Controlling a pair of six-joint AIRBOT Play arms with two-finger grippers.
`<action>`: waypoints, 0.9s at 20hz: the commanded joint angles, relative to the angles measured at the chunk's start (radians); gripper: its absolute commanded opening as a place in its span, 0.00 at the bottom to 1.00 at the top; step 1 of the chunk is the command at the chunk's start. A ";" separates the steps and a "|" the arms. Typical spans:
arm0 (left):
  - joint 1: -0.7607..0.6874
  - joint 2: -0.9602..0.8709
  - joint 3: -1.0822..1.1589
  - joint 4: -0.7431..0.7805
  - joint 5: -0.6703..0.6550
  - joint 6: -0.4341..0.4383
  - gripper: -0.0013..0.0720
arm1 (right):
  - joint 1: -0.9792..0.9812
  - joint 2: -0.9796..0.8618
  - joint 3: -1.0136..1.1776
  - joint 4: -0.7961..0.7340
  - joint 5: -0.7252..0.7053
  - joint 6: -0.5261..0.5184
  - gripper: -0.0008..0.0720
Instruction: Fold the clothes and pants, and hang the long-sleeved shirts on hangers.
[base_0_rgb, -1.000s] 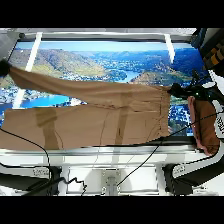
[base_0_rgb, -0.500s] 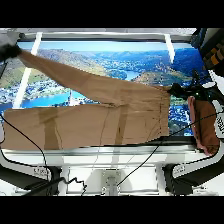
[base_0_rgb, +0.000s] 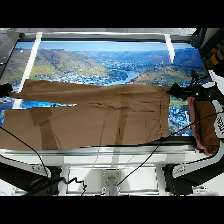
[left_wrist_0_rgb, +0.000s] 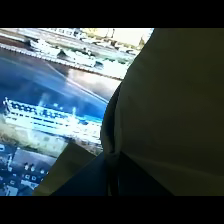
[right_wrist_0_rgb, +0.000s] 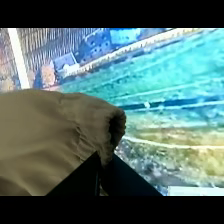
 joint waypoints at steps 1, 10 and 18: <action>0.005 -0.005 0.000 0.026 0.079 -0.010 0.04 | 0.000 0.001 0.001 -0.002 0.029 0.000 0.05; -0.038 -0.085 0.000 0.026 -0.031 -0.010 0.05 | 0.000 0.001 0.001 -0.001 -0.013 0.000 0.05; -0.064 -0.029 0.002 0.026 0.079 -0.006 0.97 | 0.003 0.001 0.001 0.002 -0.060 0.000 0.05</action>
